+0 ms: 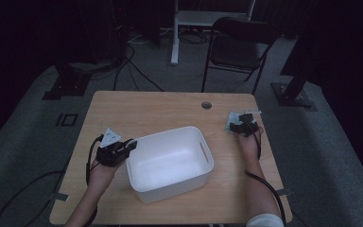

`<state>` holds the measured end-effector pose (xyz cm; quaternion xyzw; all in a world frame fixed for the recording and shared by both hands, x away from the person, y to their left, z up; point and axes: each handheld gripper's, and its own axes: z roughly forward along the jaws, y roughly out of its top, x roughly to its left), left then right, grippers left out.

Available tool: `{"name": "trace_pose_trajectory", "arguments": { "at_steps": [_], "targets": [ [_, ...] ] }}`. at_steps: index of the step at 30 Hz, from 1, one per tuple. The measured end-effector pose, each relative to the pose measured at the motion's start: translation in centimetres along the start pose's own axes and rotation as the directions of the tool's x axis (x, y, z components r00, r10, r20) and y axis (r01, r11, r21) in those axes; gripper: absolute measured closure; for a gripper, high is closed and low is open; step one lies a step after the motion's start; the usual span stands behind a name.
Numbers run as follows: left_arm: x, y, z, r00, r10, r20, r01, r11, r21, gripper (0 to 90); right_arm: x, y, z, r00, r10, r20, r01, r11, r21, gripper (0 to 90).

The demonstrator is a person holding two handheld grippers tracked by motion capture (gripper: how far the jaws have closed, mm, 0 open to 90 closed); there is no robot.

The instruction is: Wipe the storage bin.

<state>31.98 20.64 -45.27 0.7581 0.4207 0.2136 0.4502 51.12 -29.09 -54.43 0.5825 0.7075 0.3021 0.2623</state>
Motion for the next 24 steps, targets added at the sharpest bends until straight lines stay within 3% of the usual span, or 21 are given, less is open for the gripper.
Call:
{"name": "trace_pose_trajectory", "arguments": {
  "at_steps": [7, 8, 9, 11, 14, 17, 24],
  "targets": [
    [0.0, 0.0, 0.0, 1.0, 0.0, -0.001, 0.0, 1.0, -0.002, 78.3, 0.5, -0.1, -0.3, 0.9995, -0.023, -0.02, 0.023, 1.0, -0.003, 54.9],
    [0.0, 0.0, 0.0, 1.0, 0.0, -0.001, 0.0, 1.0, -0.001, 78.3, 0.4, 0.0, -0.4, 0.999, -0.033, -0.03, 0.033, 0.999, 0.005, 62.6],
    [0.0, 0.0, 0.0, 1.0, 0.0, -0.001, 0.0, 1.0, -0.001, 78.3, 0.4, 0.0, -0.4, 0.999, -0.033, -0.03, 0.033, 0.999, 0.005, 62.6],
    [0.0, 0.0, 0.0, 1.0, 0.001, -0.002, -0.001, 1.0, -0.001, 78.3, 0.5, 0.2, -0.5, 0.9988, -0.039, -0.03, 0.04, 0.999, 0.019, 74.0],
    [-0.1, 0.0, 0.0, 1.0, 0.002, -0.004, -0.002, 1.0, 0.0, 78.3, 0.6, 0.5, -0.5, 0.9986, -0.042, -0.033, 0.043, 0.998, 0.036, 81.2],
    [-0.1, 0.0, 0.0, 1.0, 0.002, -0.004, -0.002, 1.0, 0.0, 78.3, 0.8, 0.6, -0.9, 0.9987, -0.037, -0.035, 0.039, 0.998, 0.044, 82.9],
    [-0.1, 0.0, 0.0, 1.0, 0.002, -0.005, -0.002, 1.0, -0.001, 78.4, 0.5, 0.2, -3.4, 0.993, 0.027, -0.115, -0.029, 0.999, -0.016, 83.2]
  ]
}}
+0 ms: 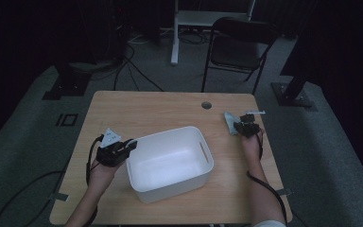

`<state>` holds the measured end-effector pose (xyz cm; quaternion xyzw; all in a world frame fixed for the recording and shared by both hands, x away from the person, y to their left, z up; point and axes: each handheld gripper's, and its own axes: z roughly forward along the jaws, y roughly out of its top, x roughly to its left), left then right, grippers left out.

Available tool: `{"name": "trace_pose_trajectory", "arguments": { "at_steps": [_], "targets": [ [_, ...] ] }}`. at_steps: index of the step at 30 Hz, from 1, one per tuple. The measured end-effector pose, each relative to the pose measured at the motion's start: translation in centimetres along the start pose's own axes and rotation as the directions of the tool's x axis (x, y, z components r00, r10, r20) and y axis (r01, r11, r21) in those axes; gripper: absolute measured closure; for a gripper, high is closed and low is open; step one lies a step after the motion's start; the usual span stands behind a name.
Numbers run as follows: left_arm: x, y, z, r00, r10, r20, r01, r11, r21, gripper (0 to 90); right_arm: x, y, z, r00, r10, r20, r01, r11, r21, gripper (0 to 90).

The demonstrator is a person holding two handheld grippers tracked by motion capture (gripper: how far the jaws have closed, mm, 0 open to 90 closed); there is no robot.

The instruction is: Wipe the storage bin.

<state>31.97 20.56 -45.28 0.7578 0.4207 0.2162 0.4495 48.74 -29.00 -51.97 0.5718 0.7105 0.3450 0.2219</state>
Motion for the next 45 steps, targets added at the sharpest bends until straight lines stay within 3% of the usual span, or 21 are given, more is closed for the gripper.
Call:
{"name": "trace_pose_trajectory", "arguments": {
  "at_steps": [7, 17, 29, 31, 38, 45],
  "targets": [
    [0.0, 0.0, 0.0, 1.0, 0.0, -0.002, 0.0, 1.0, 0.0, 78.3, 0.6, -0.8, -3.6, 0.9962, 0.019, -0.085, -0.026, 0.997, -0.074, 83.2],
    [-0.1, 0.1, 0.0, 0.9999, 0.01, -0.006, -0.01, 0.9999, 0.005, 78.4, 2.1, -2.2, -7.3, 0.9876, -0.011, -0.156, -0.008, 0.993, -0.12, 83.2],
    [0.2, 0.1, 0.1, 0.9999, 0.01, 0.004, -0.01, 1.0, 0.002, 78.4, 4.2, -4.5, -11.4, 0.9648, 0.001, -0.263, -0.045, 0.986, -0.163, 83.2],
    [0.2, 0.1, 0.1, 1.0, 0.008, 0.005, -0.008, 1.0, -0.001, 78.4, 4.7, -4.8, -11.9, 0.9664, -0.015, -0.256, -0.029, 0.986, -0.167, 83.1],
    [0.2, 0.1, 0.1, 0.9999, 0.011, 0.0, -0.011, 0.9999, -0.001, 78.4, 5.9, -5.8, -13.2, 0.9573, -0.036, -0.287, -0.017, 0.983, -0.18, 83.2],
    [0.1, 0.1, 0.1, 1.0, 0.009, -0.003, -0.009, 1.0, -0.004, 78.4, 7.1, -6.6, -14.5, 0.9418, -0.05, -0.332, -0.015, 0.982, -0.19, 83.2]
  ]
}}
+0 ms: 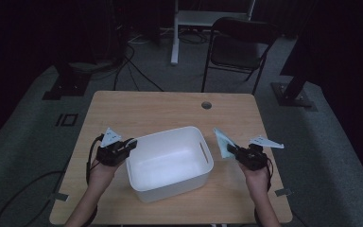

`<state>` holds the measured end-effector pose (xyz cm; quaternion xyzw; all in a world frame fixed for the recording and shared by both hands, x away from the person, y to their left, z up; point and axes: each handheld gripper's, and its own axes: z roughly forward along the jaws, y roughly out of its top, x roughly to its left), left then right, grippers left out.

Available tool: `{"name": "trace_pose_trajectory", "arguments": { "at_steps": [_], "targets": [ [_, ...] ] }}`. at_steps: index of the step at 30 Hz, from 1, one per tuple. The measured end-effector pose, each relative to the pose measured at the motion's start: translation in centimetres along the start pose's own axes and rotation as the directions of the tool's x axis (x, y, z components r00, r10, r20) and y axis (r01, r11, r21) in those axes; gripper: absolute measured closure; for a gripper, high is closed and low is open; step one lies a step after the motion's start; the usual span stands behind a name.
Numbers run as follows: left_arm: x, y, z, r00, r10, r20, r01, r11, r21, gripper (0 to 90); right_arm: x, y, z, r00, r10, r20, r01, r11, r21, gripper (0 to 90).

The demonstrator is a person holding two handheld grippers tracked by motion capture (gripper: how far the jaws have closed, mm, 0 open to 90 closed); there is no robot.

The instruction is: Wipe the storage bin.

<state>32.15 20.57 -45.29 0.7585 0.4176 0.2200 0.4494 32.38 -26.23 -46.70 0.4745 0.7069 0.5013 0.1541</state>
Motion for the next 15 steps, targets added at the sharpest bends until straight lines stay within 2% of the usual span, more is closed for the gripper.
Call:
{"name": "trace_pose_trajectory", "arguments": {
  "at_steps": [5, 11, 13, 15],
  "targets": [
    [0.0, 0.0, 0.0, 1.0, 0.006, -0.005, -0.006, 1.0, 0.001, 78.4, 1.5, 0.4, -1.2, 0.9996, -0.017, -0.024, 0.017, 1.0, -0.021, 83.2],
    [0.1, 0.1, 0.0, 0.9999, 0.005, -0.009, -0.005, 1.0, 0.003, 78.4, 3.1, 1.0, -2.7, 0.9968, -0.033, -0.073, 0.028, 0.998, -0.059, 83.2],
    [0.2, 0.1, 0.0, 0.9999, 0.004, -0.01, -0.004, 1.0, 0.003, 78.4, 3.4, 1.1, -2.9, 0.9958, -0.038, -0.084, 0.032, 0.997, -0.065, 83.2],
    [0.4, 0.0, 0.0, 0.9998, 0.0, -0.019, 0.0, 1.0, 0.0, 78.4, 4.1, 1.3, -3.4, 0.9941, -0.056, -0.093, 0.048, 0.996, -0.077, 83.2]
  ]
}}
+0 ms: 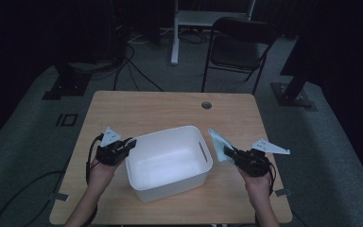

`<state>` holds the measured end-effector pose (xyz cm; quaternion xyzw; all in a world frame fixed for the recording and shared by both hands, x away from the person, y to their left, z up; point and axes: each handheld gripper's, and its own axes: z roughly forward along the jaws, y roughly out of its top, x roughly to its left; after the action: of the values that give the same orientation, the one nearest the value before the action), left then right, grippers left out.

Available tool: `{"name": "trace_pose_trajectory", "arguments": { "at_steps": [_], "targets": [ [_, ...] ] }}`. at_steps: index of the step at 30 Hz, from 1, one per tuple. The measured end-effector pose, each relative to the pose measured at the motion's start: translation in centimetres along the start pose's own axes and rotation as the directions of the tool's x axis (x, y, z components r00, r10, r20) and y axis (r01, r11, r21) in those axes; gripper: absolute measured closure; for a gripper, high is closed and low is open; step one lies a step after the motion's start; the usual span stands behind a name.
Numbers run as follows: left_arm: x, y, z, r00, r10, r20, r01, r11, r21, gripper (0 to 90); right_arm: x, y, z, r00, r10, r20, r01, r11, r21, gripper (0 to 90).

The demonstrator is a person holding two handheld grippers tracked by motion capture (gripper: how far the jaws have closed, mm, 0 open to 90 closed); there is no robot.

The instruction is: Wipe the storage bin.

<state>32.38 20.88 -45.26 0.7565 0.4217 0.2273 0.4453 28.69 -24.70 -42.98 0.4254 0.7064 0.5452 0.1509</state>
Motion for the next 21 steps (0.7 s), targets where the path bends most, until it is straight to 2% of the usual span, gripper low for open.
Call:
{"name": "trace_pose_trajectory", "arguments": {
  "at_steps": [8, 11, 15, 17, 19, 21],
  "targets": [
    [0.3, 0.0, 0.1, 1.0, -0.007, 0.002, 0.007, 1.0, -0.005, 78.3, 1.4, 0.2, 0.1, 0.9989, -0.015, -0.044, 0.014, 1.0, -0.01, 83.2],
    [0.2, 0.0, 0.1, 1.0, 0.0, -0.006, 0.0, 1.0, -0.003, 78.2, 1.9, 0.0, 0.6, 0.9985, -0.03, -0.046, 0.03, 1.0, 0.007, 83.2],
    [0.2, 0.0, 0.1, 0.9999, 0.005, -0.009, -0.005, 1.0, -0.001, 78.1, 2.2, -0.4, 1.4, 0.9974, -0.025, -0.068, 0.027, 0.999, 0.03, 83.2],
    [0.2, 0.0, 0.1, 0.9999, 0.006, -0.009, -0.006, 1.0, 0.0, 78.1, 2.3, -0.6, 1.6, 0.9981, -0.039, -0.048, 0.041, 0.998, 0.042, 83.1],
    [0.2, 0.0, 0.1, 1.0, 0.002, -0.007, -0.002, 1.0, -0.002, 78.0, 2.1, -0.8, 1.8, 0.9975, -0.013, -0.07, 0.016, 0.999, 0.048, 83.1],
    [0.2, 0.0, 0.1, 1.0, -0.001, -0.006, 0.001, 1.0, -0.002, 78.0, 2.2, -1.0, 2.1, 0.9981, -0.025, -0.056, 0.028, 0.998, 0.057, 83.1]
  ]
}}
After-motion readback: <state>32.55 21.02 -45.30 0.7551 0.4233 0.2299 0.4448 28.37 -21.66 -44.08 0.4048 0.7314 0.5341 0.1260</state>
